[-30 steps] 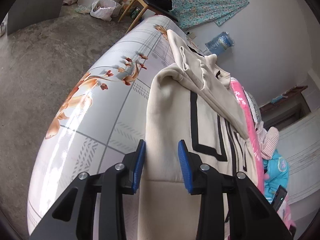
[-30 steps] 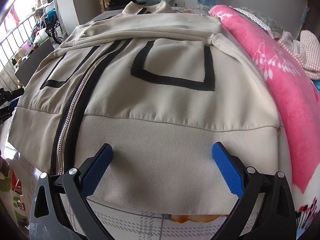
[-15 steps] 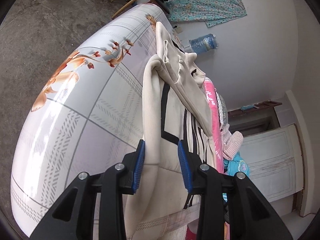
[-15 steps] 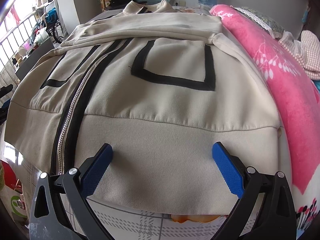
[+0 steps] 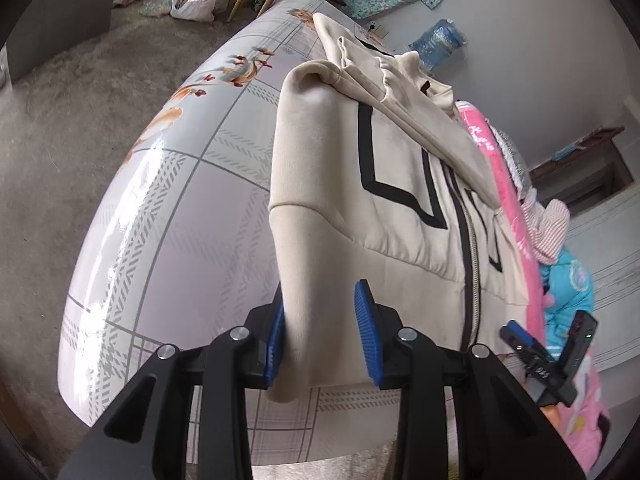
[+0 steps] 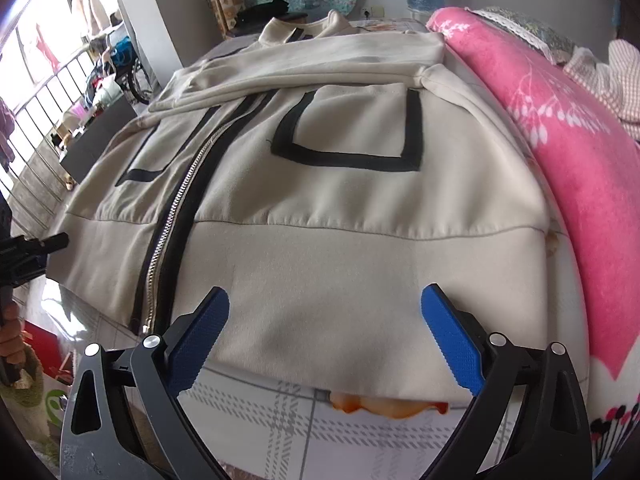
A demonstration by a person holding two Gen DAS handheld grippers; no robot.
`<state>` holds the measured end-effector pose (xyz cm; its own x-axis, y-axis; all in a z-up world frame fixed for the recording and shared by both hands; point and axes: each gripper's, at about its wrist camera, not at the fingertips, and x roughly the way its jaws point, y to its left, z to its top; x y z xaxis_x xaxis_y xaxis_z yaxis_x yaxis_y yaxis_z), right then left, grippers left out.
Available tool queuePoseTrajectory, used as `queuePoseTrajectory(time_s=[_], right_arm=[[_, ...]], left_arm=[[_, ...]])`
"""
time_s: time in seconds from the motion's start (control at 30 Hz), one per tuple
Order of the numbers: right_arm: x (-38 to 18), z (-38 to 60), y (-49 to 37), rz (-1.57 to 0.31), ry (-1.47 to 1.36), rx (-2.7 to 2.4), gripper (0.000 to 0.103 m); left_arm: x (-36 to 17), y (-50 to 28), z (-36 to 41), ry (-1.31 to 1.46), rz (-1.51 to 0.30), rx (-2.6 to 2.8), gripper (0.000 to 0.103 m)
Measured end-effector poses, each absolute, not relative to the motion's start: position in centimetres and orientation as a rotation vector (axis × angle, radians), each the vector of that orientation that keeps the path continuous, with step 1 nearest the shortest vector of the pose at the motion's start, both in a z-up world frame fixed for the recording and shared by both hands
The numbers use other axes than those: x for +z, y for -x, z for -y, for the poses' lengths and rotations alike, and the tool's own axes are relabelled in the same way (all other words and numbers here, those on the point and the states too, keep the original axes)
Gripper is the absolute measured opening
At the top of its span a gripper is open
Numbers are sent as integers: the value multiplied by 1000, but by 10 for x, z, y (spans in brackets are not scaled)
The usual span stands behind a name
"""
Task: Fold large clothes
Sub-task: 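Grasp the hem with the left tool while the right tool grasps beside it, then lift the held hem with both tools and fold it toward the collar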
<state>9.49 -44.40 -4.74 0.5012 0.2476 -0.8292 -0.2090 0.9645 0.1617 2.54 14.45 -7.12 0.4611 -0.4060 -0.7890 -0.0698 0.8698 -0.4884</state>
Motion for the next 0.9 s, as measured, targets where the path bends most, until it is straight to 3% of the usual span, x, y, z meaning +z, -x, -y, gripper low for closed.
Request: queuePoseTrajectory(time_s=[0.2, 0.27, 0.43, 0.73, 0.9], right_arm=[[-33, 491, -72, -996, -138, 251, 73], [-30, 506, -68, -999, -175, 247, 60], [-30, 529, -71, -1027, -227, 232, 38], [-31, 560, -72, -1000, -267, 162, 34], [-40, 570, -77, -1021, -320, 180, 25]], left_arm=[[-68, -29, -115, 236, -1097, -117, 31], [-69, -30, -110, 197, -1098, -99, 31], [-71, -32, -111, 189, -1103, -83, 31], [-68, -33, -100, 137, -1107, -59, 31], [-69, -34, -99, 122, -1104, -57, 31]])
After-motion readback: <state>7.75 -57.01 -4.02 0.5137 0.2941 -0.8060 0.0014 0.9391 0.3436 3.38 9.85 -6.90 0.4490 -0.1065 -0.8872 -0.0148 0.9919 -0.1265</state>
